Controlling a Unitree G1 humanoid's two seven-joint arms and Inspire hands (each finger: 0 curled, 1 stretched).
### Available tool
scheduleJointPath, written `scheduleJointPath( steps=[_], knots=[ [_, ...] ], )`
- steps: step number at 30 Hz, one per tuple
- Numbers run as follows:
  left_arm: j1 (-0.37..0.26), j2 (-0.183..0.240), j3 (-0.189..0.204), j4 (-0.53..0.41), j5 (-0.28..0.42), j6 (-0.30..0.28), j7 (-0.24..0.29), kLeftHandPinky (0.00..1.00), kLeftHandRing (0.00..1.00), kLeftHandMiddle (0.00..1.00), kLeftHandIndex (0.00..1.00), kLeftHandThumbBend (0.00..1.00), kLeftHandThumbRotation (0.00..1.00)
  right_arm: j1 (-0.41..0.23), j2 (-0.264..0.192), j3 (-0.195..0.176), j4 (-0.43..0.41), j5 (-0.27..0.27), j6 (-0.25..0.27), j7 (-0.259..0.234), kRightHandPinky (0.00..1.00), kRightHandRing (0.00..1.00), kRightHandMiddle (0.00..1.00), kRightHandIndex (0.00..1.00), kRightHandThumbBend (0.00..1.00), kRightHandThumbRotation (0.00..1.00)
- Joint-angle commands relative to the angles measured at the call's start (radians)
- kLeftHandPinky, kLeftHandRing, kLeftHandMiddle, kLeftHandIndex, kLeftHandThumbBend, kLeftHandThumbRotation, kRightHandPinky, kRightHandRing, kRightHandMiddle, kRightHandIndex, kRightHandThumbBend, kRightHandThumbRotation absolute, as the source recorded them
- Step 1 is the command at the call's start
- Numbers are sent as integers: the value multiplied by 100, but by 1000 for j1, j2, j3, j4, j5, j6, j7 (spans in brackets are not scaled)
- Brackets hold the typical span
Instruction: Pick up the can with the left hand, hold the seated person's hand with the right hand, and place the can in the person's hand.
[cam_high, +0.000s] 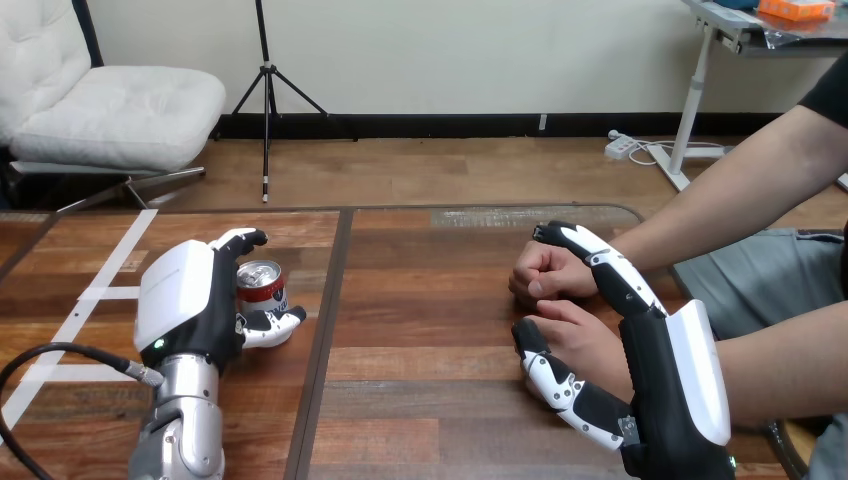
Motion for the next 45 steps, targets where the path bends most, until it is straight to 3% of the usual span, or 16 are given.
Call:
scheduleJointPath(
  steps=[1, 27, 45],
  knots=[
    [-84, 1, -6, 22, -11, -26, 32, 62, 73, 78, 76, 68, 5, -27, -3, -8, -64, 9, 1, 6, 84, 86, 85, 79, 43, 0],
    [-113, 8, -19, 109, -56, -56, 72, 58, 68, 73, 72, 67, 1, -29, 0, -9, -63, 5, 4, 9, 84, 86, 85, 79, 44, 0],
    [-122, 11, -29, 135, -65, -55, 68, 58, 68, 73, 72, 67, 1, -26, -2, -9, -70, 10, 14, 16, 84, 86, 85, 79, 44, 0]
  ],
)
